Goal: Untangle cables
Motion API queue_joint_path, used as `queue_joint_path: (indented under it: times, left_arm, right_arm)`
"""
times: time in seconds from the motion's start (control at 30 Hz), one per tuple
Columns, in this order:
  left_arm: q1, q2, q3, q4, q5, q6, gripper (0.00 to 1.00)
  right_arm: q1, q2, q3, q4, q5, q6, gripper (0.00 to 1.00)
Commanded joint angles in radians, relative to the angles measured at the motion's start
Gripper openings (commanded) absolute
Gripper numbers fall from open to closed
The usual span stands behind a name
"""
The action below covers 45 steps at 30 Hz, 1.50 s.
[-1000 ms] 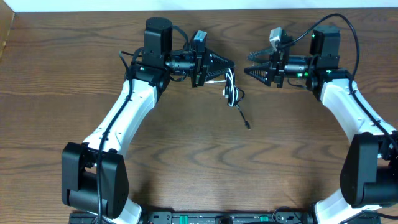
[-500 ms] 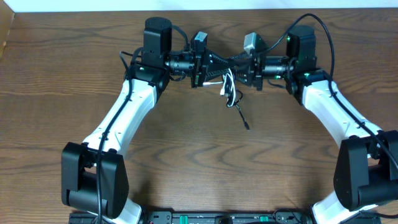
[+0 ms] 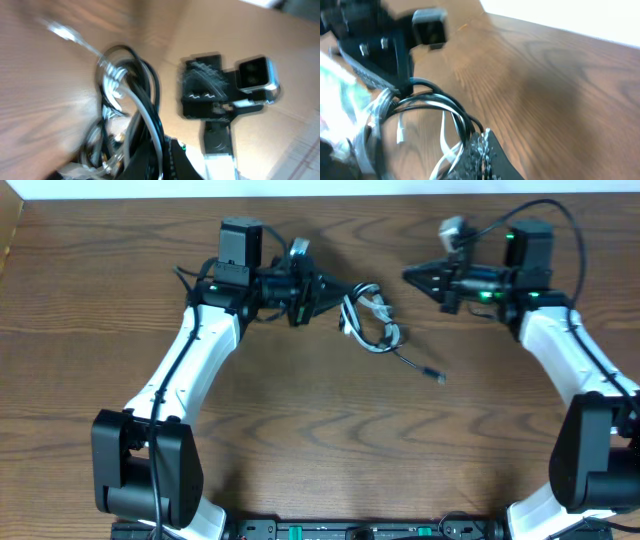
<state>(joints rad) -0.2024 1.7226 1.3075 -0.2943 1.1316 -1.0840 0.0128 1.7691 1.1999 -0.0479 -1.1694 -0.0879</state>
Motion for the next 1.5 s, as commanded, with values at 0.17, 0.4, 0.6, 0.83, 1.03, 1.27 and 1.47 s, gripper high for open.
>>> queue_joint_path:
  times: [0.17,0.4,0.6,0.83,1.03,1.27,1.47]
  left_arm:
    - [-0.003,-0.003,-0.013,-0.217,-0.352,0.328,0.07]
    - [-0.013,-0.002,-0.019,-0.079,-0.162,0.453,0.08]
    - [-0.013,-0.002,-0.019,0.155,0.088,0.506,0.08]
    - [-0.013,0.002,-0.019,0.223,0.197,0.578,0.07]
    - [-0.013,0.002,-0.019,0.230,0.216,0.606,0.08]
    - [-0.013,0.002,-0.019,0.230,0.222,0.600,0.08]
    - [-0.018,0.003,-0.019,0.230,0.219,0.585,0.07]
  right_arm:
    - [-0.033,-0.013,0.016,-0.207,0.141,0.087,0.01]
    - [-0.014,-0.017,0.016,-0.285,0.143,0.209,0.15]
    - [0.001,-0.017,0.016,-0.197,0.036,0.500,0.47]
    - [0.069,-0.017,0.016,-0.035,0.033,0.879,0.49]
    - [0.130,-0.017,0.016,0.187,0.045,1.133,0.50]
    - [0.175,-0.016,0.015,0.227,0.094,1.199,0.48]
    - [0.211,-0.016,0.015,0.210,0.132,1.195,0.45]
